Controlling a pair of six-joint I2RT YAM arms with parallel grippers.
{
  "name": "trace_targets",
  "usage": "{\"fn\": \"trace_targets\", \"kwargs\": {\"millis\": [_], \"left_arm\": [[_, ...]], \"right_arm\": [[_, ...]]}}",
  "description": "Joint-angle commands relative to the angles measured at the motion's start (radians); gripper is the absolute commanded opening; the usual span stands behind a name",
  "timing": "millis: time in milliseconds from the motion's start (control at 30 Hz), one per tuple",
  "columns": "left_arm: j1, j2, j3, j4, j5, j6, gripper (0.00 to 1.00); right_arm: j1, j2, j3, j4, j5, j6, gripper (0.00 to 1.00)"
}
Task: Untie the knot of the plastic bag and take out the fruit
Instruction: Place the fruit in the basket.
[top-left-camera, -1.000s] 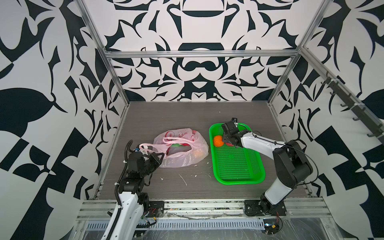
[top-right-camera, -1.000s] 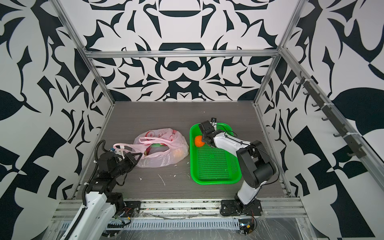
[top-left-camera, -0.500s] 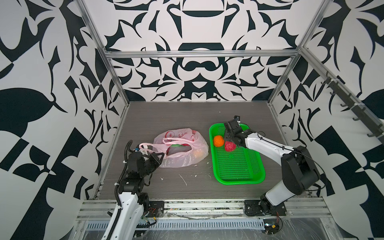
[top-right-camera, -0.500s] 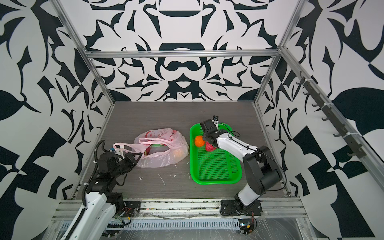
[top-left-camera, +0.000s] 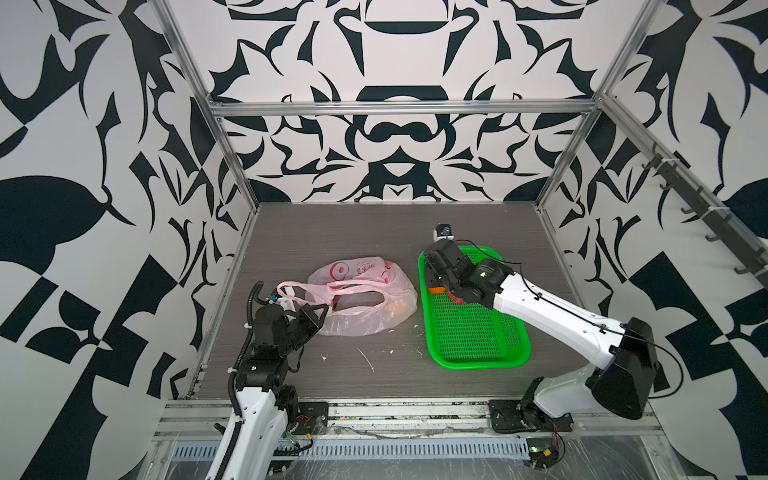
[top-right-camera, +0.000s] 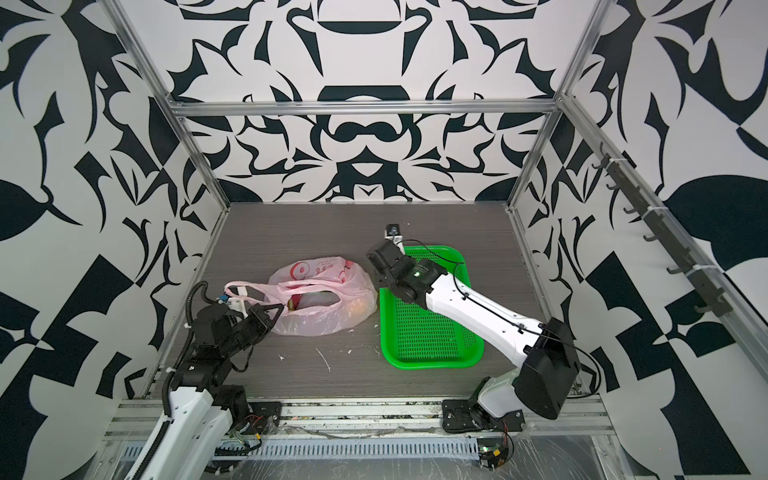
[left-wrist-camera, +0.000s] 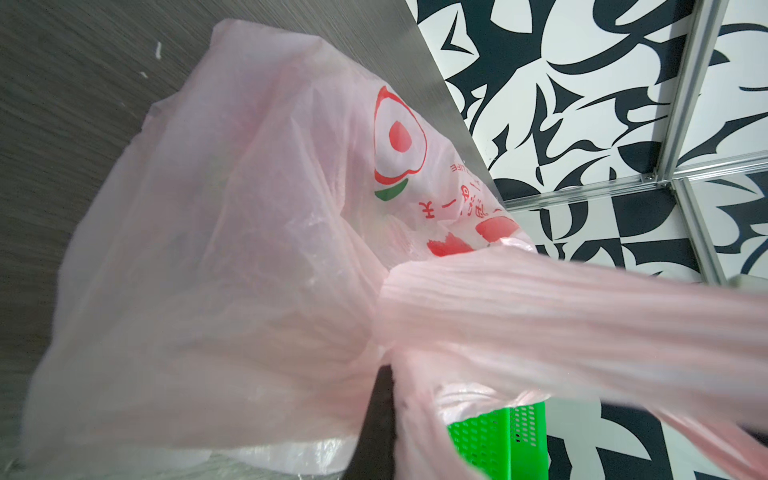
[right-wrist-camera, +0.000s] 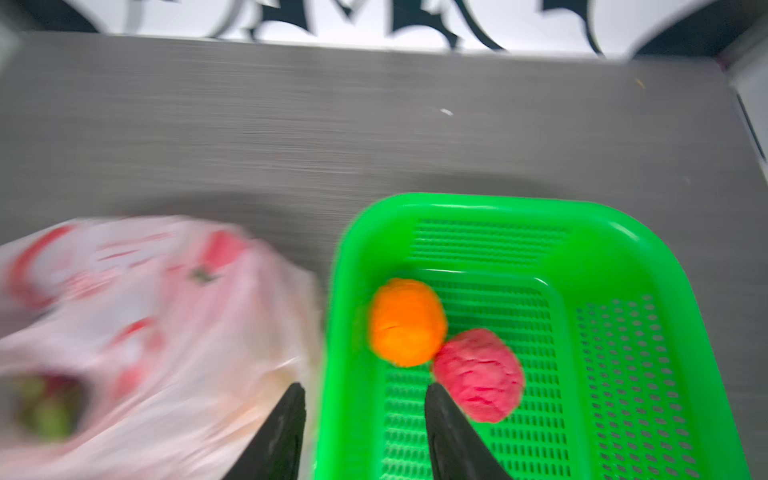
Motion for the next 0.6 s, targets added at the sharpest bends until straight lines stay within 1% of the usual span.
{"fn": "trace_targets", "kwargs": {"millis": [0, 133, 267, 433, 567], "left_arm": [[-0.003, -0.022, 0.021, -0.017, 0.023, 0.002, 0.0], [-0.002, -0.057, 0.027, -0.044, 0.029, -0.006, 0.0], [-0.002, -0.106, 0.035, -0.068, 0.049, -0.03, 0.0], [-0.003, -0.171, 0.042, -0.123, 0.06, -0.032, 0.0], [-0.003, -0.214, 0.025, -0.145, 0.071, -0.045, 0.0]], "right_arm": [[0.106, 0.005, 0.132, -0.119, 0.063, -0.046, 0.47], [0.234, 0.08, 0.26, -0.172, 0.059, -0.058, 0.45], [0.319, 0.177, 0.375, -0.212, 0.016, -0.06, 0.42], [0.376, 0.295, 0.457, -0.252, -0.046, -0.023, 0.36], [0.404, 0.363, 0.461, -0.218, -0.077, 0.017, 0.33]]}}
